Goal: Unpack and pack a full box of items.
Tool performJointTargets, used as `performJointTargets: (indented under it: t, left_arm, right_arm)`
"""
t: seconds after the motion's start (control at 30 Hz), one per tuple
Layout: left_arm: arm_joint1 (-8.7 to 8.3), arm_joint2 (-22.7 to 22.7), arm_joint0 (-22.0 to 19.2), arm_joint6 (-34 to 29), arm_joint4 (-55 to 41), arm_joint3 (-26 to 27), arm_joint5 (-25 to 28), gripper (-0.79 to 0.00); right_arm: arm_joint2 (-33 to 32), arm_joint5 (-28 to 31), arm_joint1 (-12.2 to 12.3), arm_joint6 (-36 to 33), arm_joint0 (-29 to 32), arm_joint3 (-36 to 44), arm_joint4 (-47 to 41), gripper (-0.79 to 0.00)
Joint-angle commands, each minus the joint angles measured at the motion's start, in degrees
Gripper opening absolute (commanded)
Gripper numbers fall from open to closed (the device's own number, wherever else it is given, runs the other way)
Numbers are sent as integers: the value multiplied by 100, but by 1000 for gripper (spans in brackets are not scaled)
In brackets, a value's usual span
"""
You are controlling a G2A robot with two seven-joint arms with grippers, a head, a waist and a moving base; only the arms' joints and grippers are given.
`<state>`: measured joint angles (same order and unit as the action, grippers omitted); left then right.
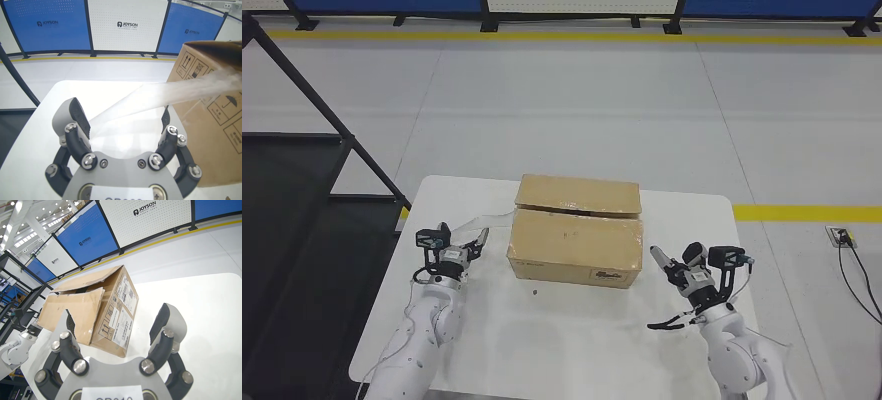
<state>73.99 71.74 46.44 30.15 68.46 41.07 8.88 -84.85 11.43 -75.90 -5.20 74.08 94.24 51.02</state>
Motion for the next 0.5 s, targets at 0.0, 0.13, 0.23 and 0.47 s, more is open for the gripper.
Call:
performJointTargets:
  t: [0.0, 0.13, 0.23, 0.47]
  left_arm:
    - [-31, 51, 156, -44, 69, 161, -59, 0]
    - [-82, 146, 418, -217, 159, 476, -113, 0]
    - [-120, 203, 544, -434, 258, 643, -96, 0]
    - [-202, 350, 756, -843, 352, 934, 209, 0]
  right_arm:
    - [22, 12, 1, -12, -38, -32, 1, 0]
    - [78, 36, 3, -35, -120, -96, 12, 0]
    - [117, 47, 4, -40, -168, -137, 15, 0]
    - [149, 90, 14, -38, -222, -189, 11, 0]
